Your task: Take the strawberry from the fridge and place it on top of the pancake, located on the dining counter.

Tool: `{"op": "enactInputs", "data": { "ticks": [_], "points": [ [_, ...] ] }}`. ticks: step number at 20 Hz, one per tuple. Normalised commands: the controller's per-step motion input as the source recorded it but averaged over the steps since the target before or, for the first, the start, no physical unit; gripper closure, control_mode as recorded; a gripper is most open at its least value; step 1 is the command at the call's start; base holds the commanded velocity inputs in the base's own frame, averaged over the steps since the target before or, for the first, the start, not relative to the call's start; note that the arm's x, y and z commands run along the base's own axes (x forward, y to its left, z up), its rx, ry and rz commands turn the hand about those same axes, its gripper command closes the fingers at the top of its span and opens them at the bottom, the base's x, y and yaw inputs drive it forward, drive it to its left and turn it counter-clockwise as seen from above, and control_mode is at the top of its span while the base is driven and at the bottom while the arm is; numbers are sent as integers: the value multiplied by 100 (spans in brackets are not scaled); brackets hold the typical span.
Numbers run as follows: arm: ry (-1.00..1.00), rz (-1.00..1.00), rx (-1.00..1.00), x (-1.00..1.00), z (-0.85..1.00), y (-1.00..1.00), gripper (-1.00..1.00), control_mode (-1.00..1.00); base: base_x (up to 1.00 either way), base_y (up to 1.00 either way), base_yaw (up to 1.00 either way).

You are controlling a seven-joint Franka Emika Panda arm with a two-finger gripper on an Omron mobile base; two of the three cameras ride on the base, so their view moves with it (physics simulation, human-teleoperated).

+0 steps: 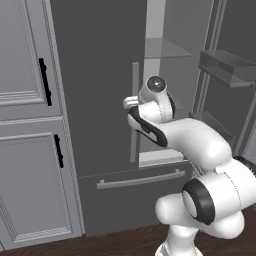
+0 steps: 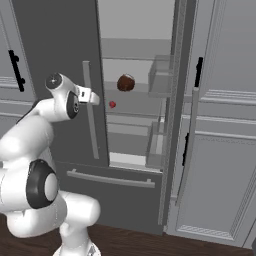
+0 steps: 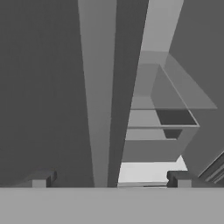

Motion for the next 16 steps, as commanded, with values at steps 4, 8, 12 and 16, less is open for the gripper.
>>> {"op": "enactInputs", "data": {
  "ticks": [4, 8, 12, 16],
  "points": [
    [-11, 0, 0, 59, 0, 3, -100, -100, 0, 0, 0],
    [-21, 0, -3, 35, 0, 10, -100, -100, 0, 0, 0],
    [-4, -3, 0, 59, 0, 17, -100, -100, 0, 0, 0],
    [0, -1, 0, 49, 6, 0, -100, -100, 0, 0, 0]
  ]
}}
